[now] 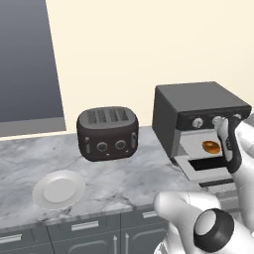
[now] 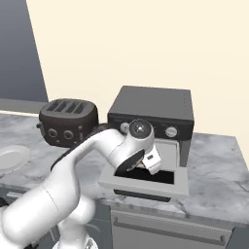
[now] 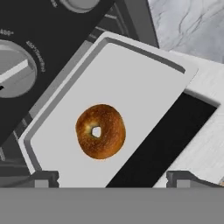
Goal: Pick up the bagel from the plate, place it on the toaster oven rack, close the door, and set the timer.
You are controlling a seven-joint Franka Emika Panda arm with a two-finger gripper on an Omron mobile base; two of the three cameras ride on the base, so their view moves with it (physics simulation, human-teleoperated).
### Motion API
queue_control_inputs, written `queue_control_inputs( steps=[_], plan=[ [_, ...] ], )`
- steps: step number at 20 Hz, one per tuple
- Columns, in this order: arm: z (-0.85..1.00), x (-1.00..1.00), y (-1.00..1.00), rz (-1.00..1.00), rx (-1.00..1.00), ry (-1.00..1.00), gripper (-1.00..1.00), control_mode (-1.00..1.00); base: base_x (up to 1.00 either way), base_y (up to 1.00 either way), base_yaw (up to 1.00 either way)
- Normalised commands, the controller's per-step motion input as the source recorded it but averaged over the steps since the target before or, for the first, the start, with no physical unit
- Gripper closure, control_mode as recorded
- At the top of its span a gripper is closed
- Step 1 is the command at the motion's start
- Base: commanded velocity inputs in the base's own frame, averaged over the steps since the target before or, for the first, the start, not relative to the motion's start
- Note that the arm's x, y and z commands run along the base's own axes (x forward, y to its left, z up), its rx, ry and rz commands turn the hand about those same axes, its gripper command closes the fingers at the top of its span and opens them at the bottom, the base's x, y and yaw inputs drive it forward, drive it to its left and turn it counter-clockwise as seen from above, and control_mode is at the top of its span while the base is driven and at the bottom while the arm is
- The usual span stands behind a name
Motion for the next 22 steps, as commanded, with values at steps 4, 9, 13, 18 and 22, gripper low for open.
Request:
queue_control_inputs(
  steps=[4, 9, 13, 18, 22],
  plan=[
    [0.39, -0.73, 0.0, 0.0, 0.0, 0.01, -1.0, -1.0, 0.0, 0.0, 0.0],
    [0.04, 0.02, -0.02, 0.04, 0.0, 0.15, -1.0, -1.0, 0.0, 0.0, 0.0],
    [-0.26, 0.23, -0.13, 0.14, 0.0, 0.18, -1.0, -1.0, 0.0, 0.0, 0.0],
    [-0.46, 0.07, -0.21, 0.18, 0.04, 0.17, -1.0, -1.0, 0.0, 0.0, 0.0],
    [-0.35, 0.0, -0.14, 0.23, 0.11, 0.06, -1.0, -1.0, 0.0, 0.0, 0.0]
  ],
)
